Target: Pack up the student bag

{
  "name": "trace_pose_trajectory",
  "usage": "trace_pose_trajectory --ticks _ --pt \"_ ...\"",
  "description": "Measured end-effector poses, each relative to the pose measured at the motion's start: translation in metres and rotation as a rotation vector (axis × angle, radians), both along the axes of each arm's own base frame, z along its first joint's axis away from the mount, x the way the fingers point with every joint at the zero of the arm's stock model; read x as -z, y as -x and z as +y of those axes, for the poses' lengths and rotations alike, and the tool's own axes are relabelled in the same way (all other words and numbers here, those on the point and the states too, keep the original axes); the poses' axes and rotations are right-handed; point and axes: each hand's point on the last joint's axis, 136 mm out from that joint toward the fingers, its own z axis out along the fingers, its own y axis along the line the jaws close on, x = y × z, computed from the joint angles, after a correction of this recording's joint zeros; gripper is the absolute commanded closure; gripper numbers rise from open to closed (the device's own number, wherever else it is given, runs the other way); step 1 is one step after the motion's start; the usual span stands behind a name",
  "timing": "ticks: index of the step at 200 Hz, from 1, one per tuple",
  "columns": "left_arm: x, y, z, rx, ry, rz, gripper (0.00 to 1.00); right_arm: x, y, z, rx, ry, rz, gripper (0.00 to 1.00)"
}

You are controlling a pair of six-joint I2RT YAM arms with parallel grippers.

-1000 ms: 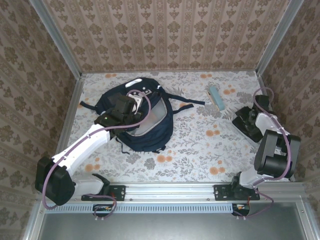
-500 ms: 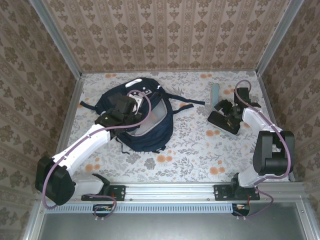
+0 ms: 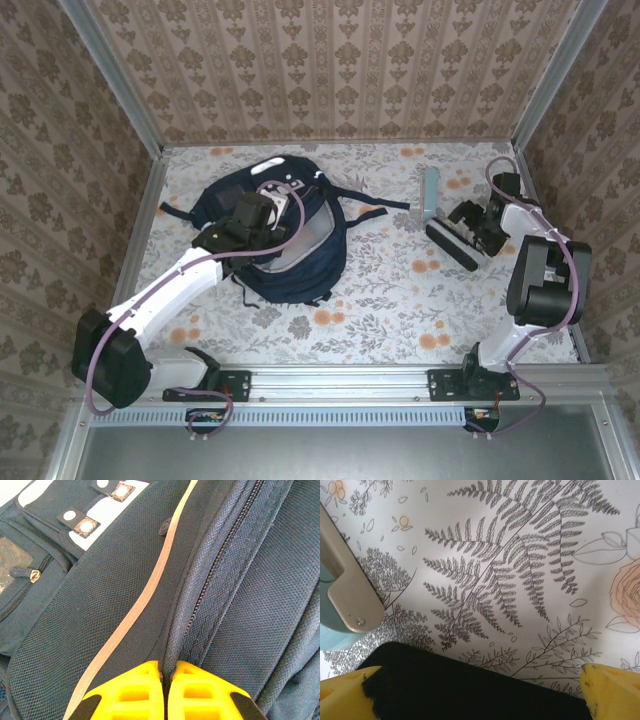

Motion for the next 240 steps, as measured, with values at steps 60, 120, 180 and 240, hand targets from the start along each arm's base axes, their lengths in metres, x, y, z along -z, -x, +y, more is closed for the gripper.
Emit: trace_pose_trajectory --ticks 60,120,180,240 --pt "0.006 0.000 -0.002 0.007 -0.005 0.017 0.97 0.003 0.037 0.034 -0.058 -0.091 0.007 0.00" --pt "0.006 0.000 -0.003 0.011 -0.003 0.020 0.97 0.004 0.071 0.093 -0.186 -0.160 0.010 0.00" --pt "0.006 -0.001 -0.007 0.017 -0.005 0.025 0.97 -0.005 0.099 0.129 -0.346 -0.014 0.004 0.04" --pt "0.002 -0.002 -0.008 0.018 -0.003 0.023 0.97 0.008 0.113 0.127 -0.386 0.164 0.090 0.00"
